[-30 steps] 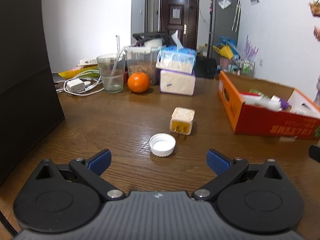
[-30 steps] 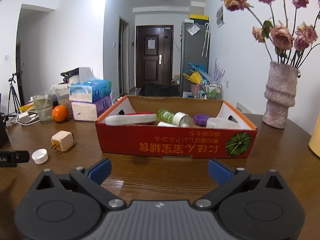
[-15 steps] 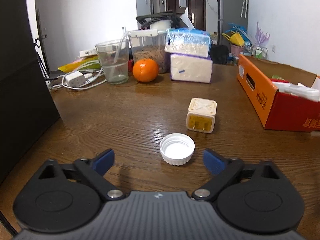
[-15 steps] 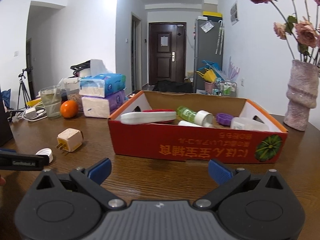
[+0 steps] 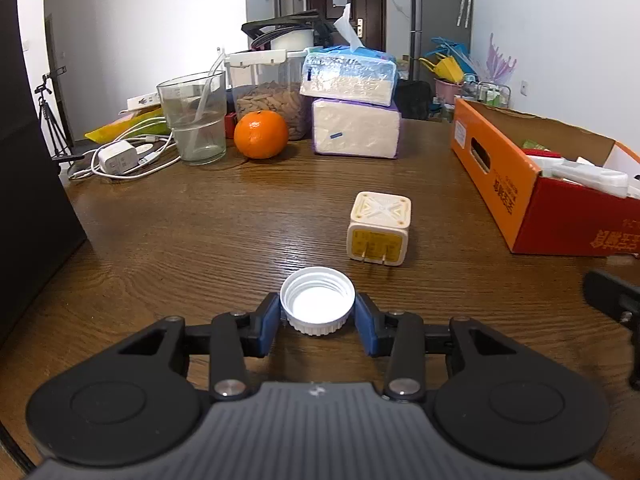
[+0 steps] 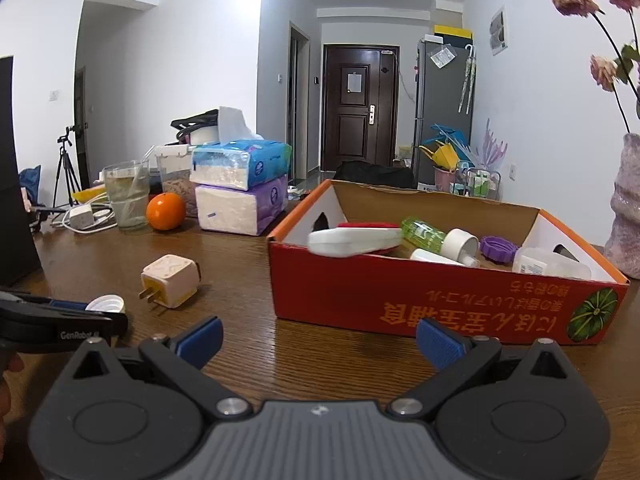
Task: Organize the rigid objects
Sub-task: 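Withdraw both tools from the box toward the white cap and plug adapter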
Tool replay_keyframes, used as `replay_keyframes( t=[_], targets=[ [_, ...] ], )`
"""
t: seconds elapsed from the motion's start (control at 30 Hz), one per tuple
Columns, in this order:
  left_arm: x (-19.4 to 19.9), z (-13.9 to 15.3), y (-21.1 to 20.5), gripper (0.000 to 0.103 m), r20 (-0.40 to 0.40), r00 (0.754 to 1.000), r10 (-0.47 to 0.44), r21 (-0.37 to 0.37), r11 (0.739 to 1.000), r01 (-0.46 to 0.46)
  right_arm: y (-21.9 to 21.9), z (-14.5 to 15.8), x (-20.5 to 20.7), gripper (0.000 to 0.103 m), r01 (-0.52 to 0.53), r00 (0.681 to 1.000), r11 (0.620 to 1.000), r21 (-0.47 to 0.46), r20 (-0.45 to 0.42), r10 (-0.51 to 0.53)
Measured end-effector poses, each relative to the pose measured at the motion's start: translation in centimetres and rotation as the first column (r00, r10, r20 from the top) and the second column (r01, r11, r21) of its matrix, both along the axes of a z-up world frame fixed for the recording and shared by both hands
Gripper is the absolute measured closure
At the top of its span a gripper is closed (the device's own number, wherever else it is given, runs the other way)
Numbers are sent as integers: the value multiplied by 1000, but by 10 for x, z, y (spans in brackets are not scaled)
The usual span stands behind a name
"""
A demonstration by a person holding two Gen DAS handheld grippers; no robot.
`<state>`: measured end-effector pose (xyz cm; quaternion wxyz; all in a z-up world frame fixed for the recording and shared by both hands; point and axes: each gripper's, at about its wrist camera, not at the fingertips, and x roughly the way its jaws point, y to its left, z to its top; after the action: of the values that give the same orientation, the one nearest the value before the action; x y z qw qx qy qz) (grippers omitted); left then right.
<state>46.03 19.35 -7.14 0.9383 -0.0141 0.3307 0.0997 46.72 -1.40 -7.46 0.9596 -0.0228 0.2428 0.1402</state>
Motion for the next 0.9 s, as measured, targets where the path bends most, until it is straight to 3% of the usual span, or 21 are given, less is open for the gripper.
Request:
replay_keyframes(
  t=[0.2,0.9],
  targets=[
    [-9,11,2,62,44,999,-18,-9,1000,18,14,0,-2,0,-7,1000,1000,-5,2,7],
    [-21,26,57,62,102,993,52,26,998,-55,76,-1,-1,0,-63,998,998,-28,-8,63]
  ],
)
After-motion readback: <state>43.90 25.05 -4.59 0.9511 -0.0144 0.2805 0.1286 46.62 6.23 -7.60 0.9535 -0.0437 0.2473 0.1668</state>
